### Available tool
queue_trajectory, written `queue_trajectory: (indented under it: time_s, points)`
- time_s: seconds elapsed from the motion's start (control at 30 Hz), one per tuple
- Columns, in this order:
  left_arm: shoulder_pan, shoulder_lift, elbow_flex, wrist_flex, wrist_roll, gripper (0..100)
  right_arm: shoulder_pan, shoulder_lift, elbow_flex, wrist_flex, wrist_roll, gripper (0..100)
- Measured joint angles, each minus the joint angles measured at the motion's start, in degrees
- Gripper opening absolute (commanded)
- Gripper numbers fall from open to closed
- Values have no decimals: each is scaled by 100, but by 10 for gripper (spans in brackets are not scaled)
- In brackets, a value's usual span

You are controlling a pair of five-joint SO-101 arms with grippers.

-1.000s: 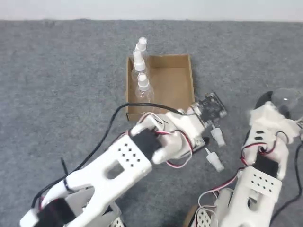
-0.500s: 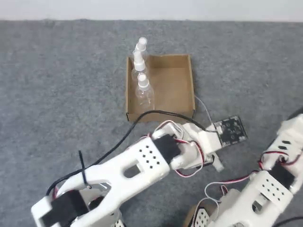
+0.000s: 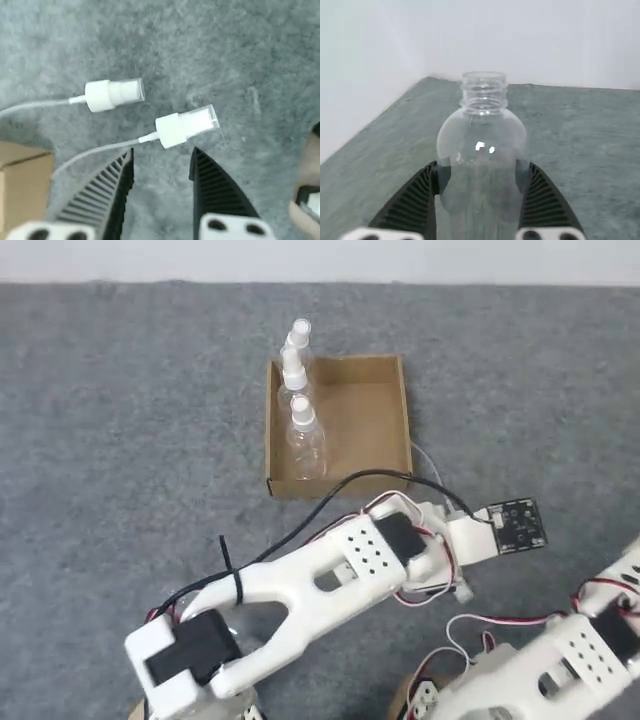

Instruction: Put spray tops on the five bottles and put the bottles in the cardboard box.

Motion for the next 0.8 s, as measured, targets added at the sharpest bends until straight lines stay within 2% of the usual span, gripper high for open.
queue_trajectory:
  time_s: [0.2,0.8]
  points:
    - [273,404,-404,202,-176,230,79,0,299,0,712,66]
    - [457,1987,-1415,369,-440,228,79,0,703,-9,853,66]
